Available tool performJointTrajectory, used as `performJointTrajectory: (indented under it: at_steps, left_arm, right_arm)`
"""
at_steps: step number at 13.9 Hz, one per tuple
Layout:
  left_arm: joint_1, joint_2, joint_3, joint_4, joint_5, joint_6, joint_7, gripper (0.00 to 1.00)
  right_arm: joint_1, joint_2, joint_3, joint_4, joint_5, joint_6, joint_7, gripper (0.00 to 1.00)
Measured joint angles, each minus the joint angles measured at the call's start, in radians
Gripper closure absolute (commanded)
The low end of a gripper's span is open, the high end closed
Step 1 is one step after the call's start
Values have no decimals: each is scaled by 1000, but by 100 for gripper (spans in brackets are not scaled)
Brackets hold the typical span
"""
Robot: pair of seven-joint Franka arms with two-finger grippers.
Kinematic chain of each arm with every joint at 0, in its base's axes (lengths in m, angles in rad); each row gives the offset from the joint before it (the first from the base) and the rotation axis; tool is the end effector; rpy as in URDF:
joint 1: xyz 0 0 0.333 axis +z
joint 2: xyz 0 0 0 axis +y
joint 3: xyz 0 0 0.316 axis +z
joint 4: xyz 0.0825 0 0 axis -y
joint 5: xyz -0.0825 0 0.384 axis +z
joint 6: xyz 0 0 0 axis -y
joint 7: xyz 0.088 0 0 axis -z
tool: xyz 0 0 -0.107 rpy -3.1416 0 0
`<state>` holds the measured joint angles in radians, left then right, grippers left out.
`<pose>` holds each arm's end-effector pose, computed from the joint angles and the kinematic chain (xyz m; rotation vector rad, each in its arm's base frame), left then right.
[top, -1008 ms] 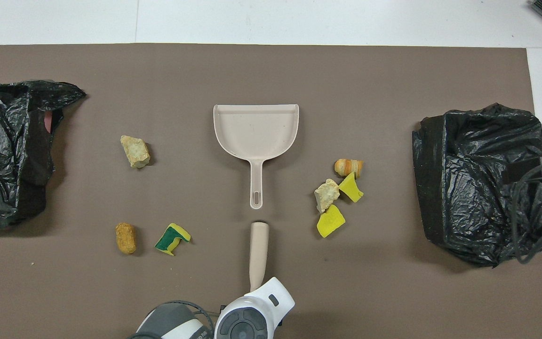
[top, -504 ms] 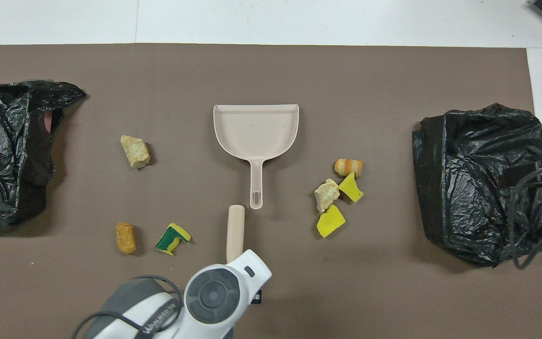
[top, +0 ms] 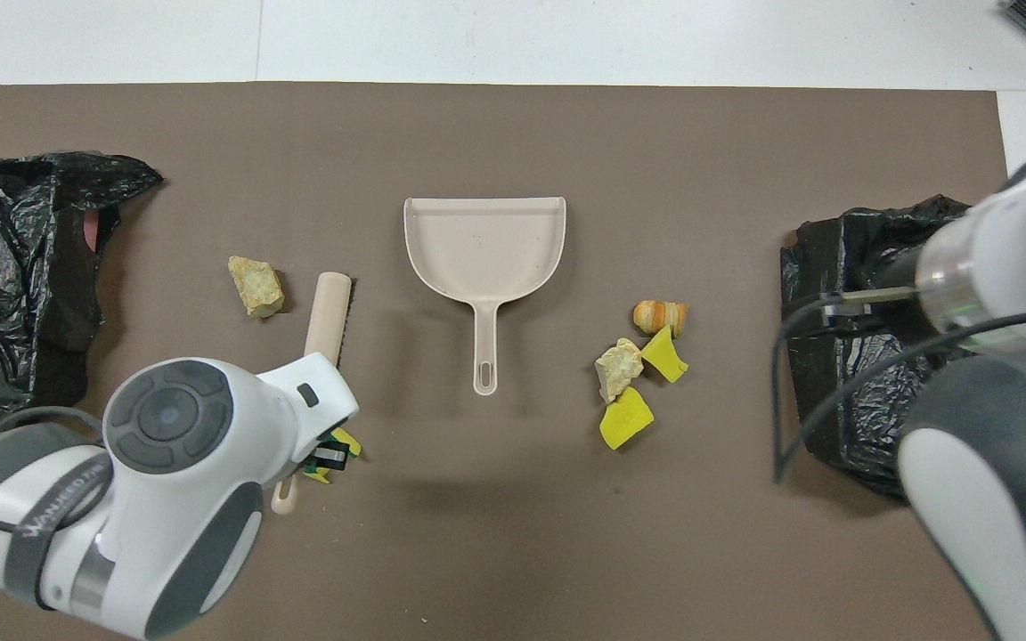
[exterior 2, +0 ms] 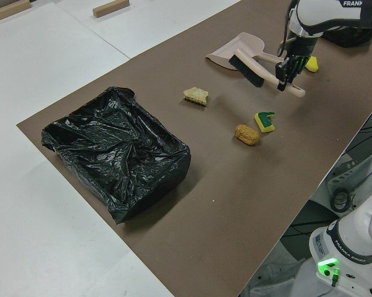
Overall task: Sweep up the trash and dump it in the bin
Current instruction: 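Lift the brush with the left gripper while the right gripper grasps the dustpan, then sweep the sponge pieces toward the dustpan with the left gripper's brush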
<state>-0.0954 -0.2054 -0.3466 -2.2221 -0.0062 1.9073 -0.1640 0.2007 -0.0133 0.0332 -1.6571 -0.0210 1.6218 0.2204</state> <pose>0.4277 -0.2080 0.4461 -3.0150 0.4013 0.1478 0.5383 0.1262 0.5955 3.1156 0.0230 -0.0259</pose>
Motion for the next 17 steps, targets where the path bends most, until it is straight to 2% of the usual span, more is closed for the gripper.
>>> performJointTrajectory:
  at_steps: [2, 5, 11, 13, 17]
  left_arm:
    - [0, 53, 73, 64, 42, 2, 120, 100]
    - [4, 167, 191, 177, 128, 45, 379, 100]
    - [9, 405, 302, 420, 199, 88, 694, 100]
    - [14, 451, 332, 447, 205, 144, 840, 100]
    - [44, 502, 355, 450, 231, 217, 1047, 100]
  right_arm:
    - [86, 81, 1, 19, 0, 70, 88, 0]
    - [216, 258, 3, 101, -1, 187, 314, 0]
    - [334, 501, 48, 192, 3, 408, 498, 0]
    - [355, 540, 48, 194, 3, 451, 505, 0]
    - [354, 548, 48, 173, 3, 453, 497, 3]
